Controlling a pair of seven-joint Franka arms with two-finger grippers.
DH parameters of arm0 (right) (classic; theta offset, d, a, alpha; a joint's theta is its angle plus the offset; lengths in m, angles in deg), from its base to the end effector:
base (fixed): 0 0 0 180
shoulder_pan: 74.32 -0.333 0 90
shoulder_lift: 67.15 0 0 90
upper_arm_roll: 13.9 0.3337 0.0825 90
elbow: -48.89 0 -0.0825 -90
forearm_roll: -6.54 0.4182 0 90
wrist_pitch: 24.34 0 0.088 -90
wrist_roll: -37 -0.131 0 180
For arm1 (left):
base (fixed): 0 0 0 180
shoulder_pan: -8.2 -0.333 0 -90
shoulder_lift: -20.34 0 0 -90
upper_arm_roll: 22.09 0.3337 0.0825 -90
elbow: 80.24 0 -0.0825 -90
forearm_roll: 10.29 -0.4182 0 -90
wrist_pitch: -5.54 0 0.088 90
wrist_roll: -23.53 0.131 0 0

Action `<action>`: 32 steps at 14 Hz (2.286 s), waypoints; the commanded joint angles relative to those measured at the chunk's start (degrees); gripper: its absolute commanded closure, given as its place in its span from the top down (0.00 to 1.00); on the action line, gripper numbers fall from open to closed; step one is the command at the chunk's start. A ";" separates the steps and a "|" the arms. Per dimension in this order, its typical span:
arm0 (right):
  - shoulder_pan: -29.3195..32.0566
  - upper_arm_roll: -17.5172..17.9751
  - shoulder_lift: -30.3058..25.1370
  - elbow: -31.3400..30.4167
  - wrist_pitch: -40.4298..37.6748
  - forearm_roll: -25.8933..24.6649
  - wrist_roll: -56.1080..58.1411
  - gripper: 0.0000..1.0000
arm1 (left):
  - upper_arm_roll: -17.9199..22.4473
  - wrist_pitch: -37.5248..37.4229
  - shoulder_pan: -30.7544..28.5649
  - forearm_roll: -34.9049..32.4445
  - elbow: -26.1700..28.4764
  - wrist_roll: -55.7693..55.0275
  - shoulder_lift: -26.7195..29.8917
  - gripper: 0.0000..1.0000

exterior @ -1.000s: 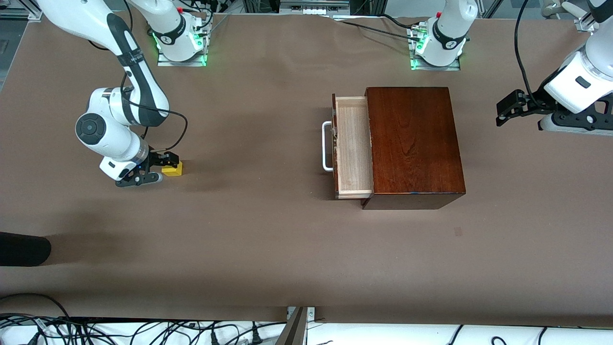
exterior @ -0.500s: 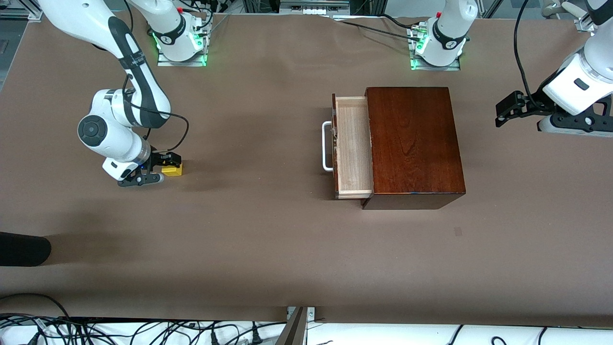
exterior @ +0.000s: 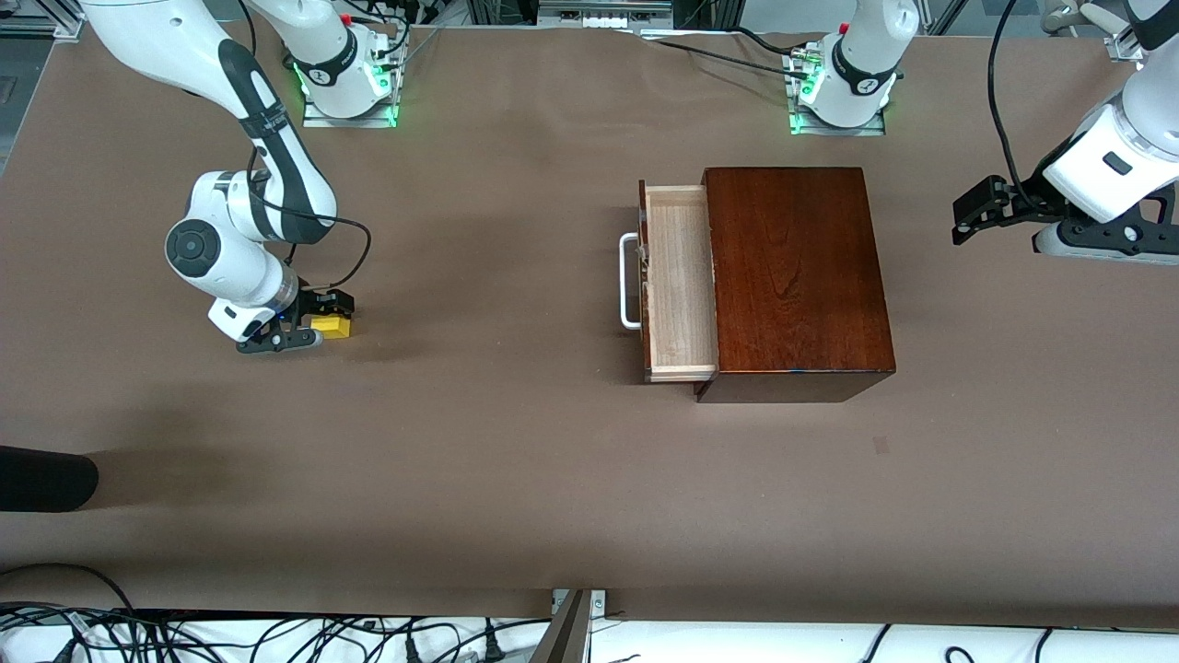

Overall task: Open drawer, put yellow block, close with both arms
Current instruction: 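Lower the right gripper onto the yellow cube and grasp it, then carry the yellow cube with the right gripper over the open drawer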

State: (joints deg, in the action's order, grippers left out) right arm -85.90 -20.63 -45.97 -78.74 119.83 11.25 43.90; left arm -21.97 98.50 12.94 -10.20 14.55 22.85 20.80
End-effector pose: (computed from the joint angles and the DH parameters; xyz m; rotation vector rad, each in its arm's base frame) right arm 0.5604 0.0452 0.1631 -3.1270 -0.2236 0.1209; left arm 0.5860 -0.0475 0.5850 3.1390 -0.1078 -0.0376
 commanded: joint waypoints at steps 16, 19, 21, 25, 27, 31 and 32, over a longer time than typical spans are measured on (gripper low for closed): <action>-0.89 5.42 -1.85 22.90 -25.55 0.57 6.19 0.00 | -0.03 -0.23 0.27 -0.98 -0.75 -0.46 -0.19 1.00; -5.71 5.68 -1.67 31.63 -33.59 0.39 6.28 0.00 | -0.03 -0.23 0.27 -0.98 -0.84 -0.46 -0.19 1.00; -11.06 5.60 -1.76 35.23 -35.96 0.30 6.36 0.00 | -0.03 -0.23 0.27 -0.98 -0.84 -0.46 -0.28 1.00; -20.21 6.38 2.01 43.50 -37.03 1.36 5.84 0.00 | -0.03 -0.23 0.27 -0.98 -0.84 -0.46 -0.28 1.00; -25.56 7.96 4.56 47.88 -36.50 0.13 5.05 0.00 | -0.03 -0.23 0.27 -0.98 -0.84 -0.46 -0.28 1.00; -37.52 8.05 13.42 62.11 -36.15 -5.76 5.48 0.00 | -0.03 -0.23 0.27 -0.98 -0.84 -0.46 -0.28 1.00; -40.15 7.97 16.14 65.19 -36.06 -6.29 5.92 0.00 | -0.03 -0.23 0.27 -0.98 -0.84 -0.46 -0.28 1.00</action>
State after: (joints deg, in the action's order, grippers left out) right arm -121.67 -12.04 -36.99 -23.45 84.94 6.81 49.00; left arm -21.97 98.55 12.97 -10.20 14.53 22.85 20.74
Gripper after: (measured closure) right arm 0.445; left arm 0.000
